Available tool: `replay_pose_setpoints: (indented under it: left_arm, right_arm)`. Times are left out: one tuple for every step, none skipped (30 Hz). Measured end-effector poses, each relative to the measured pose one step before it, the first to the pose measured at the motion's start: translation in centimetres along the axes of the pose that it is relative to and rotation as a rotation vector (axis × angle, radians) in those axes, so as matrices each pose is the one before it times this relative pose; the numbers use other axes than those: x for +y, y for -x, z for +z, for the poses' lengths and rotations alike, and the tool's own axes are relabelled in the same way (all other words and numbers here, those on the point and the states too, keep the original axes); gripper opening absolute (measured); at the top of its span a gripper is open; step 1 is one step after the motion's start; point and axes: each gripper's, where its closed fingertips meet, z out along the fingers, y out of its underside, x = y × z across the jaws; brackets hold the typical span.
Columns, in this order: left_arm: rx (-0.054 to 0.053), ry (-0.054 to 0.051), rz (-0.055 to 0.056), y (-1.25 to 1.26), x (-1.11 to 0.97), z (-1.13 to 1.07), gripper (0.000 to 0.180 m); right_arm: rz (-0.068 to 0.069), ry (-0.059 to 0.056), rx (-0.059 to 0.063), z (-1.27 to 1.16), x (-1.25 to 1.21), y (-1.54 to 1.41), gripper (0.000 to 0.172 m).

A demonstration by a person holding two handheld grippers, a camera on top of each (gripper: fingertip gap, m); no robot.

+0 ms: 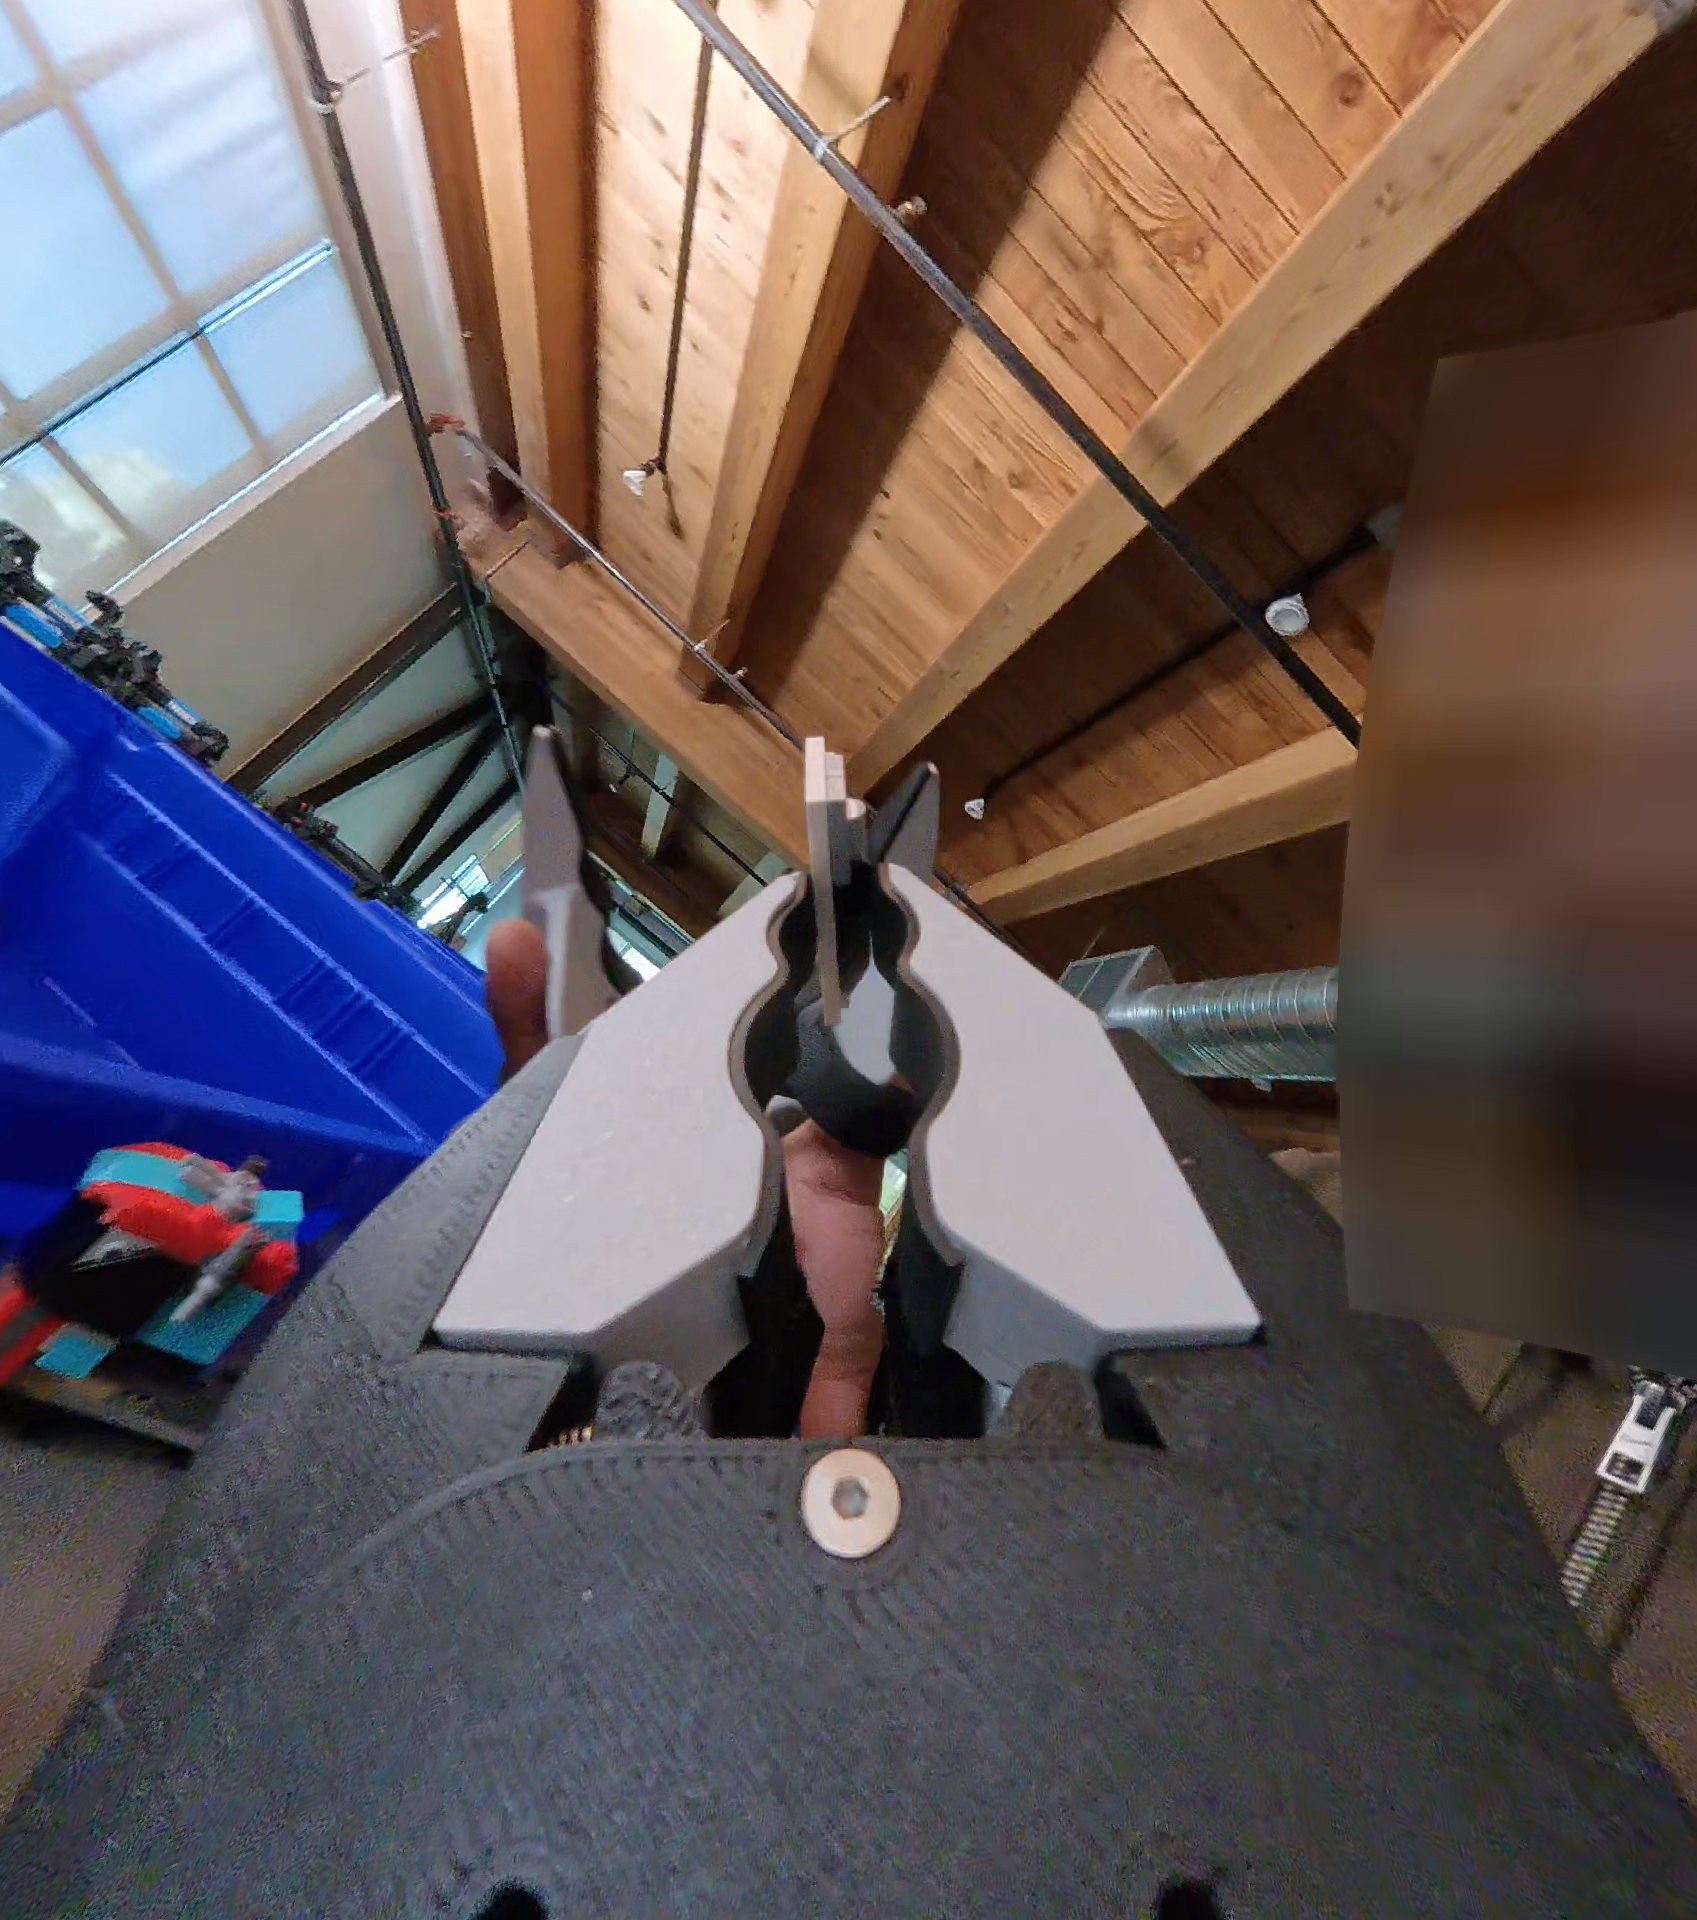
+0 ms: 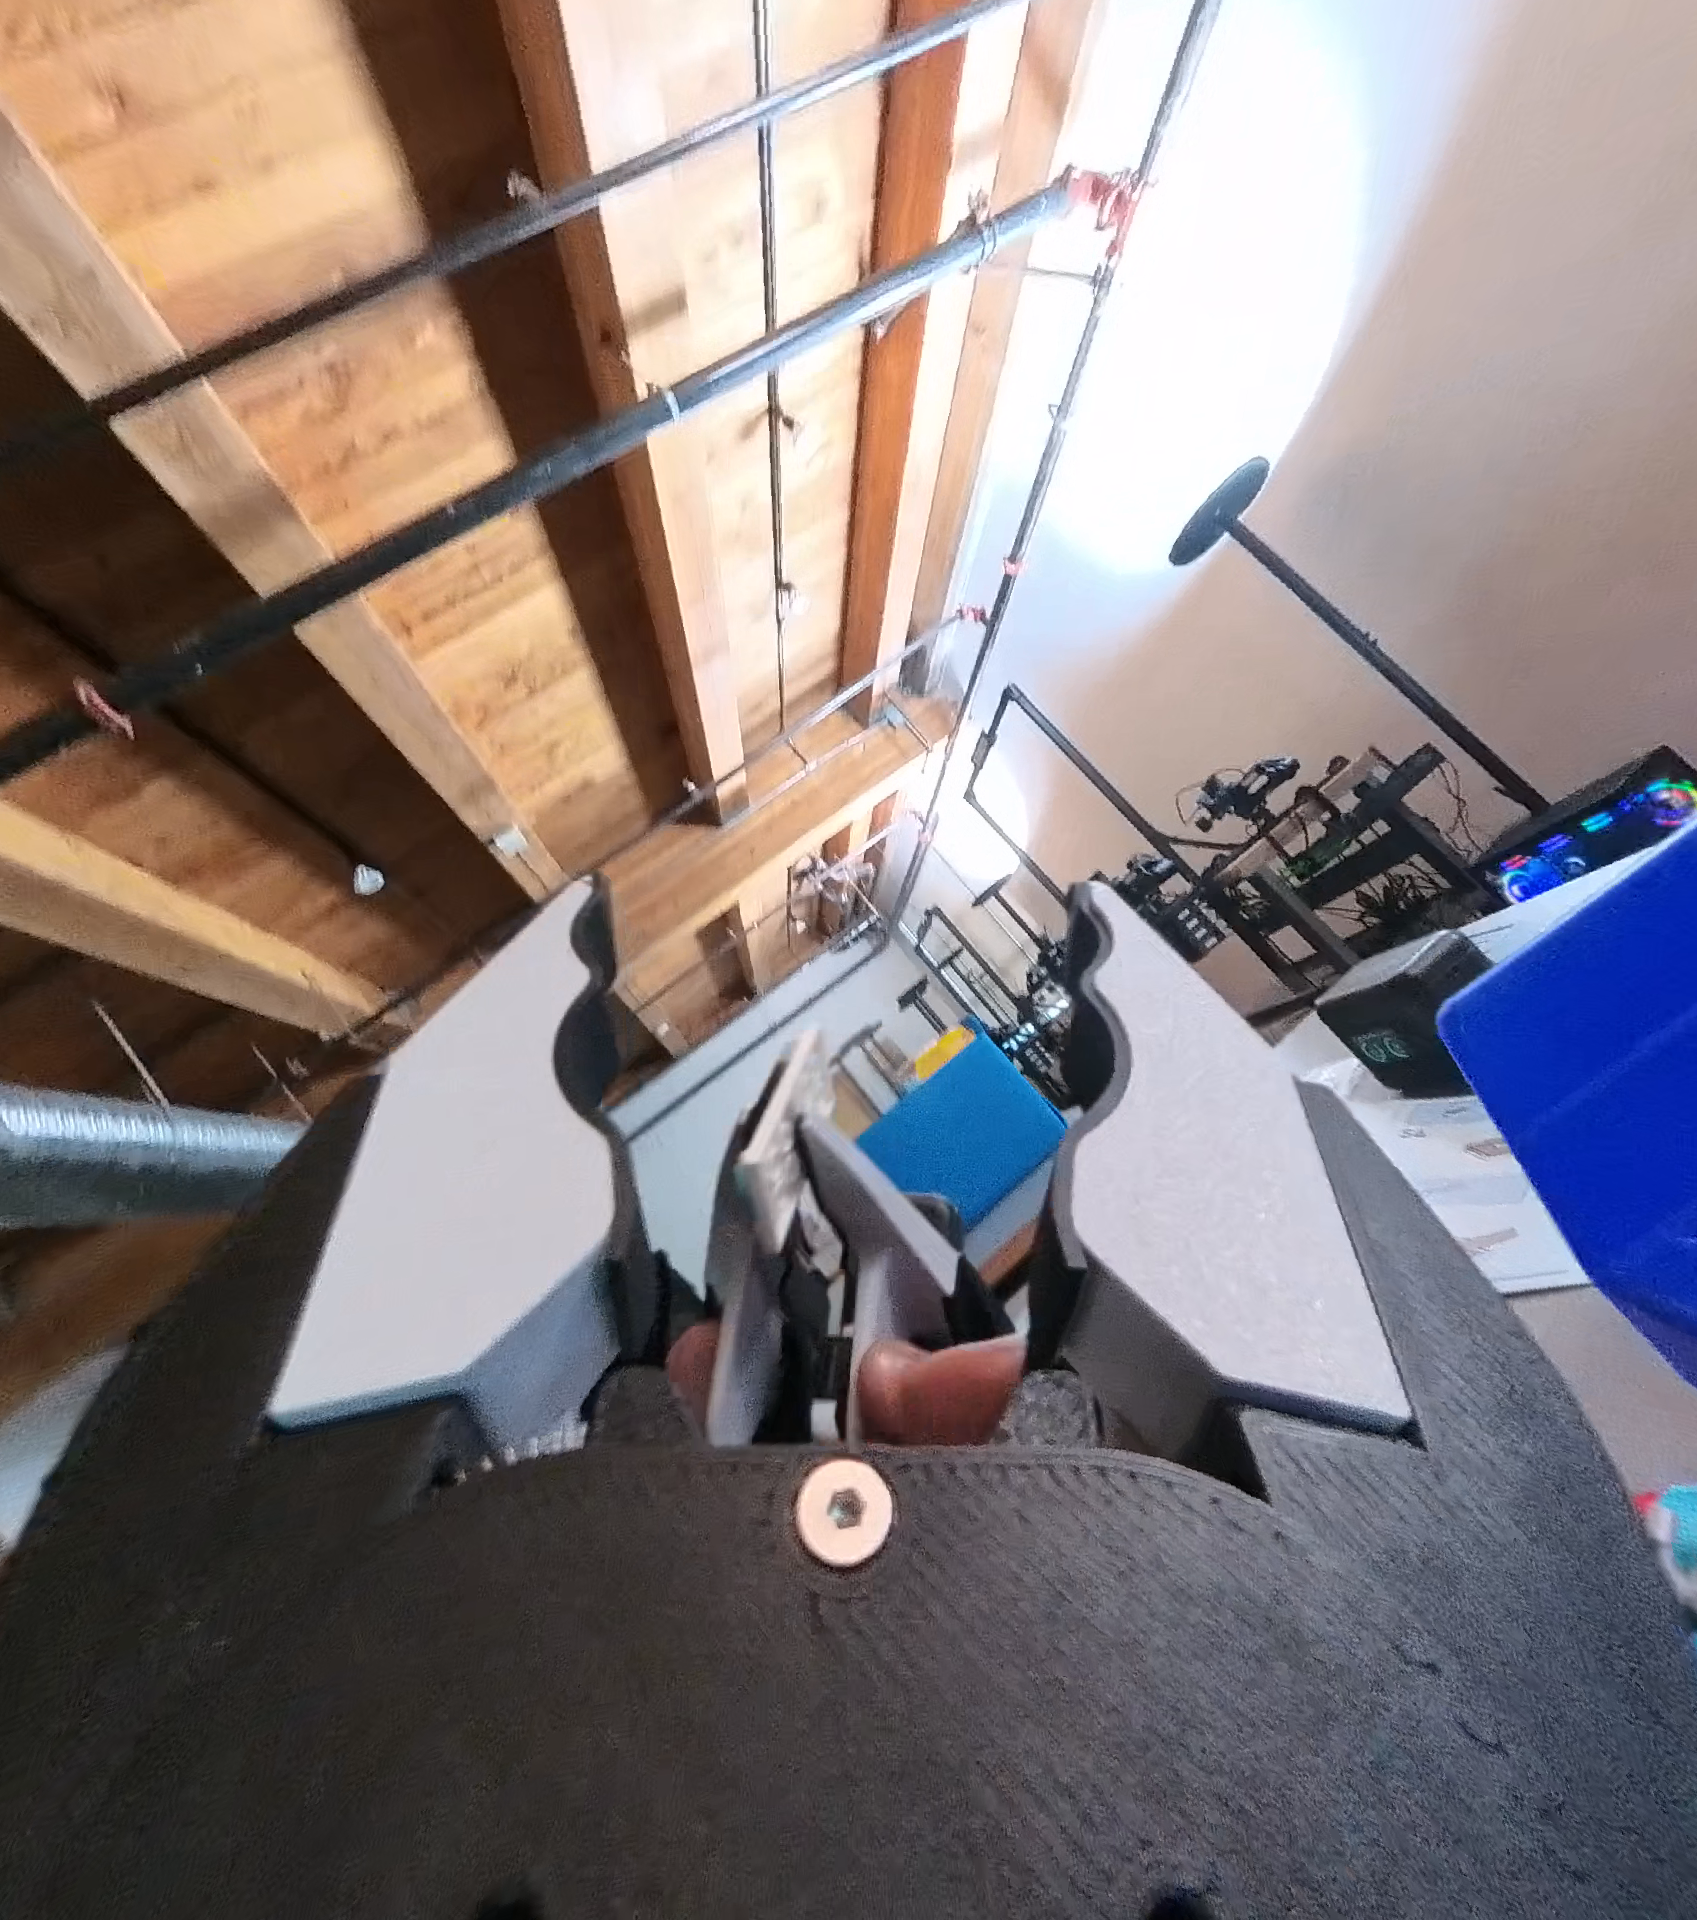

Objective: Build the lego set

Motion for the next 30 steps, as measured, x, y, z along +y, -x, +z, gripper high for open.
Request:
replay_pose_setpoints:
  left_arm:
    - [0.0061, 0.0062, -0.0025, -0.137, 0.513, 0.29, 0.01]
    - [0.0014, 0.0138, -0.0147, -0.017, 0.64, 0.228, 0.01]
    - [-0.0064, 0.0217, -0.0083, 0.088, 0.725, 0.19, 0.01]
    - [-0.0027, 0.0057, 0.0094, -0.051, 0.206, 0.052, 0.01]
    - [0.002, -0.0094, 0.0088, -0.191, -0.299, -0.064, 0.01]
    - [0.0119, -0.0044, -0.0043, -0.299, -0.2, -0.051, 0.01]
    - [0.0123, 0.0129, -0.0116, -0.246, 0.199, -0.006, 0.01]
    - [0.0124, 0.0091, -0.0117, -0.228, 0.246, 0.022, 0.01]
    - [0.0089, -0.0006, -0.0121, -0.177, 0.127, 0.045, 0.01]
    - [0.0091, 0.0063, -0.0101, -0.154, 0.224, 0.1, 0.01]
    - [0.0037, 0.0006, -0.014, -0.033, 0.143, 0.097, 0.01]
    - [0.0001, -0.0095, -0.0137, 0.026, 0.002, 0.047, 0.01]
    - [-0.0006, -0.006, -0.013, 0.054, 0.04, 0.026, 0.01]
    - [0.002, -0.0028, -0.0091, -0.01, 0.051, 0.004, 0.01]
    - [0.0031, 0.0008, -0.0028, -0.061, 0.052, 0.007, 0.01]
    - [0.0008, 0.0025, 0.0059, -0.055, -0.001, 0.001, 0.01]
    - [-0.0007, 0.0023, 0.0064, -0.03, -0.004, 0.002, 0.01]
    - [0.0029, 0.0006, -0.0007, -0.038, -0.013, 0.003, 0.01]
    - [0.0045, 0.0006, -0.0056, -0.016, 0.058, 0.004, 0.01]
    - [0.0051, 0.0002, -0.0057, -0.011, 0.079, -0.024, 0.01]
    - [0.0063, -0.0006, -0.0058, -0.045, 0.054, -0.029, 0.01]
    - [0.0085, 0.0021, -0.0031, -0.108, 0.064, 0.008, 0.01]
    - [0.0047, 0.0036, 0.0047, -0.096, 0.042, 0.031, 0.01]
    - [0.004, 0.004, 0.0067, -0.104, 0.029, 0.019, 0.011]
    - [-0.0004, -0.004, 0.0149, -0.071, -0.142, -0.054, 0.011]
    - [-0.0042, -0.0144, 0.0223, -0.076, -0.349, -0.114, 0.011]
    - [0.01, -0.0118, 0.0117, -0.266, -0.325, -0.067, 0.01]
    - [-0.0029, -0.0021, 0.0022, -0.068, -0.116, 0.059, 0.01]
    - [-0.0151, 0.0058, 0.0135, 0.168, 0.129, 0.081, 0.01]
    - [-0.019, 0.0121, 0.0057, 0.316, 0.234, 0.057, 0.01]
  right_arm:
    - [0.0141, -0.0197, -0.0017, 0.128, -0.102, -0.028, 0.092]
    - [0.0064, -0.0165, -0.0021, 0.152, -0.087, 0.012, 0.093]
    - [-0.0023, -0.0037, 0.0041, 0.162, 0.038, -0.037, 0.093]
    - [-0.0099, 0.005, 0.007, 0.118, 0.15, -0.06, 0.093]
    - [-0.0056, 0.0017, 0.0065, 0.067, 0.091, -0.055, 0.094]
    - [0.0119, -0.0016, 0.0015, 0.063, -0.002, -0.032, 0.094]
    - [0.0218, 0.0028, -0.0079, 0.086, 0.027, 0.097, 0.095]
    - [0.0181, 0.012, -0.0131, 0.124, 0.143, 0.182, 0.094]
    - [0.0181, 0.0144, -0.0147, 0.117, 0.194, 0.174, 0.091]
    - [0.0267, 0.0099, -0.0141, 0.076, 0.121, 0.103, 0.085]
    - [0.0299, 0.0034, -0.0088, 0.054, 0.023, -0.014, 0.082]
    - [0.0195, -0.0003, -0.0064, 0.026, -0.036, -0.011, 0.08]
    - [0.0116, 0.0047, -0.0072, 0.025, 0.035, 0.079, 0.077]
    - [0.0073, 0.0086, -0.0115, 0.036, 0.102, 0.186, 0.074]
    - [0.0007, 0.0082, -0.0078, 0.01, 0.094, 0.174, 0.073]
    - [-0.0055, 0.0043, -0.001, -0.031, 0.028, 0.061, 0.072]
    - [-0.0048, 0.0043, 0.0015, -0.037, 0.01, -0.005, 0.072]
    - [0.0015, 0.0046, -0.0024, -0.021, 0.007, 0.039, 0.072]
    - [0.0051, 0.01, -0.0039, 0.013, 0.123, 0.093, 0.071]
    - [0.0026, 0.0137, -0.0024, 0.036, 0.231, 0.123, 0.069]
    - [-0.0003, 0.0093, -0.0044, 0.01, 0.174, 0.172, 0.067]
    - [-0.002, 0.0058, -0.0088, -0.032, 0.08, 0.222, 0.063]
    - [-0.0055, 0.0039, -0.0023, -0.074, -0.004, 0.105, 0.06]
    - [-0.01, 0.0013, 0.0021, -0.111, -0.106, -0.001, 0.058]
    - [-0.0217, -0.0054, 0.0033, -0.149, -0.238, -0.015, 0.056]
    - [-0.0341, -0.0137, 0.0122, -0.217, -0.424, -0.142, 0.053]
    - [-0.039, -0.0194, 0.023, -0.29, -0.552, -0.338, 0.046]
    - [-0.0261, -0.0194, 0.0149, -0.332, -0.503, -0.338, 0.045]
    - [0.0043, -0.0086, -0.0008, -0.245, -0.234, -0.184, 0.045]
    - [0.0115, 0.0071, -0.0051, -0.105, 0.087, -0.1, 0.046]
